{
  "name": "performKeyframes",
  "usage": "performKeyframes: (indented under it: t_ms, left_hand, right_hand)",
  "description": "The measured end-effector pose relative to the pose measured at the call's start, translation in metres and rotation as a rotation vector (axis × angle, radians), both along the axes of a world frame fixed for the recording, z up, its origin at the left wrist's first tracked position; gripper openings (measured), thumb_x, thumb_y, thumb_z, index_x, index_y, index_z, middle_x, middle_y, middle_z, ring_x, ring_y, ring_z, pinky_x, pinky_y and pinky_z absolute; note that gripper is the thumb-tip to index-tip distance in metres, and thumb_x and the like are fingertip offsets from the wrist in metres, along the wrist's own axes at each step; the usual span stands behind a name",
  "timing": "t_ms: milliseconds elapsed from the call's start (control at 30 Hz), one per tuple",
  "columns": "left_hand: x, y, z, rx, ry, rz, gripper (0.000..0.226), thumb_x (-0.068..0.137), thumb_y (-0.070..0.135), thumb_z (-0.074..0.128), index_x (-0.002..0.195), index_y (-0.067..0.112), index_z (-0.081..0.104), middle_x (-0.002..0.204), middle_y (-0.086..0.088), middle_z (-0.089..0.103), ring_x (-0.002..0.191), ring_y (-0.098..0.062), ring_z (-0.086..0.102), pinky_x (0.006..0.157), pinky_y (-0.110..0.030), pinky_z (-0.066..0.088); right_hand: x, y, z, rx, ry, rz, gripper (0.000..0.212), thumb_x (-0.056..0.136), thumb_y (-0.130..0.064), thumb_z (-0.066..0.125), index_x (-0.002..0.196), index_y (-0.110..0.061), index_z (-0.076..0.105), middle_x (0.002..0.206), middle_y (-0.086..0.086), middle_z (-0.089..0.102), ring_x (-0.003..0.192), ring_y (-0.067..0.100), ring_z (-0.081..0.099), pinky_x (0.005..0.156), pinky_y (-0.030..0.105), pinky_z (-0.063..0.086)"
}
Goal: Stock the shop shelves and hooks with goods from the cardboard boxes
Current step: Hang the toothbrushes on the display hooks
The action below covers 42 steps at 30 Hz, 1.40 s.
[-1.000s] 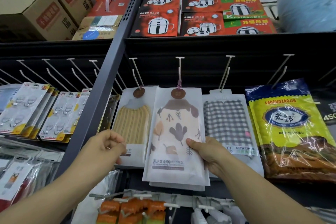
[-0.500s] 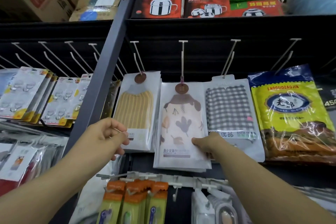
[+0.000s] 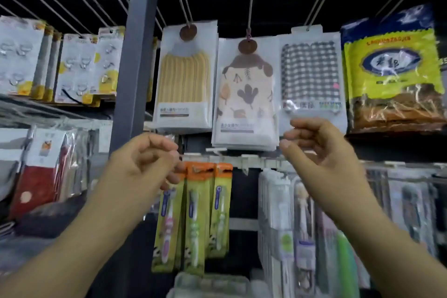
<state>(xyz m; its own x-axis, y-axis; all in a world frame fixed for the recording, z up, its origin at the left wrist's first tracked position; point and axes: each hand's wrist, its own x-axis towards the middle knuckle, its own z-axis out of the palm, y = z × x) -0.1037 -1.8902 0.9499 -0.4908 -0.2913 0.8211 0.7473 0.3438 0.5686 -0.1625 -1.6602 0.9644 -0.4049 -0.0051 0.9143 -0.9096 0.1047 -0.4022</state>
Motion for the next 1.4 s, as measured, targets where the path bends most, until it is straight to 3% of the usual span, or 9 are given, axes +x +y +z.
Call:
performKeyframes:
  t_ms: [167, 300, 467, 600, 767, 867, 1033, 1333, 1400]
  left_hand:
    - [0.027, -0.008, -0.103, 0.055, -0.167, 0.009, 0.019, 0.089, 0.0, 0.056, 0.08, 0.016, 0.061, 0.07, -0.003, 0.07, 0.056, -0.009, 0.062, 0.054, -0.014, 0.049]
    - [0.064, -0.012, -0.203, 0.144, -0.446, 0.072, 0.015, 0.089, -0.001, 0.056, 0.084, 0.012, 0.061, 0.073, -0.004, 0.07, 0.061, -0.01, 0.063, 0.064, -0.02, 0.052]
    - [0.126, -0.02, -0.327, 0.305, -0.731, 0.22, 0.015, 0.091, -0.001, 0.056, 0.086, 0.012, 0.061, 0.07, 0.002, 0.068, 0.063, -0.007, 0.063, 0.061, -0.012, 0.05]
    - [0.184, -0.025, -0.394, 0.44, -0.883, 0.337, 0.019, 0.092, -0.005, 0.051, 0.085, 0.01, 0.058, 0.074, -0.005, 0.065, 0.055, 0.0, 0.06, 0.06, -0.017, 0.05]
    - [0.254, -0.047, -0.43, 0.577, -0.921, 0.501, 0.017, 0.092, -0.007, 0.05, 0.086, 0.008, 0.056, 0.071, -0.005, 0.062, 0.048, 0.003, 0.056, 0.049, -0.008, 0.044]
    - [0.296, -0.073, -0.44, 0.646, -0.918, 0.619, 0.018, 0.092, -0.003, 0.051, 0.085, 0.011, 0.057, 0.07, -0.002, 0.065, 0.054, -0.003, 0.059, 0.053, -0.011, 0.048]
    - [0.362, -0.127, -0.443, 0.683, -0.898, 0.829, 0.017, 0.093, 0.002, 0.053, 0.085, 0.017, 0.056, 0.079, -0.009, 0.064, 0.06, -0.007, 0.059, 0.06, -0.017, 0.048]
    - [0.47, -0.296, -0.454, 0.813, -0.874, 1.042, 0.019, 0.095, 0.004, 0.05, 0.083, 0.018, 0.055, 0.08, -0.007, 0.062, 0.065, -0.016, 0.056, 0.053, -0.01, 0.046]
    - [0.49, -0.34, -0.451, 0.808, -0.898, 1.045, 0.017, 0.095, 0.005, 0.05, 0.085, 0.018, 0.055, 0.081, -0.006, 0.062, 0.067, -0.015, 0.057, 0.054, -0.009, 0.046]
  right_hand:
    - [0.031, -0.011, -0.13, 0.07, -0.268, 0.138, 0.022, 0.079, -0.027, 0.066, 0.1, -0.031, 0.058, 0.09, -0.009, 0.064, 0.084, 0.006, 0.062, 0.071, 0.015, 0.05]
    - [0.05, -0.021, -0.233, 0.208, -0.594, 0.182, 0.032, 0.071, -0.042, 0.063, 0.101, -0.033, 0.056, 0.088, -0.012, 0.063, 0.078, 0.004, 0.063, 0.069, 0.018, 0.051]
    - [0.083, -0.023, -0.341, 0.344, -0.913, 0.213, 0.021, 0.086, -0.015, 0.068, 0.1, -0.026, 0.056, 0.09, -0.005, 0.063, 0.077, -0.004, 0.061, 0.068, 0.016, 0.05]
    - [0.111, -0.031, -0.404, 0.545, -1.052, 0.242, 0.025, 0.089, -0.023, 0.066, 0.111, -0.023, 0.054, 0.095, -0.008, 0.061, 0.082, -0.001, 0.06, 0.071, 0.019, 0.048]
    - [0.146, -0.074, -0.445, 0.685, -1.071, 0.322, 0.023, 0.087, -0.018, 0.068, 0.103, -0.025, 0.054, 0.093, -0.003, 0.063, 0.081, 0.002, 0.06, 0.069, 0.013, 0.047]
    - [0.165, -0.115, -0.458, 0.758, -1.094, 0.416, 0.024, 0.086, -0.018, 0.069, 0.101, -0.028, 0.054, 0.09, -0.005, 0.063, 0.081, 0.004, 0.06, 0.073, 0.021, 0.048]
    - [0.197, -0.203, -0.463, 0.804, -1.06, 0.552, 0.025, 0.085, -0.013, 0.07, 0.105, -0.019, 0.056, 0.089, -0.005, 0.063, 0.078, 0.001, 0.058, 0.067, 0.011, 0.046]
    - [0.276, -0.423, -0.479, 0.869, -1.042, 0.754, 0.023, 0.087, -0.017, 0.068, 0.105, -0.023, 0.056, 0.091, -0.002, 0.065, 0.085, 0.01, 0.062, 0.068, 0.013, 0.049]
    - [0.295, -0.473, -0.481, 0.861, -1.068, 0.773, 0.022, 0.087, -0.017, 0.067, 0.101, -0.029, 0.055, 0.094, -0.002, 0.065, 0.09, 0.013, 0.062, 0.077, 0.022, 0.051]
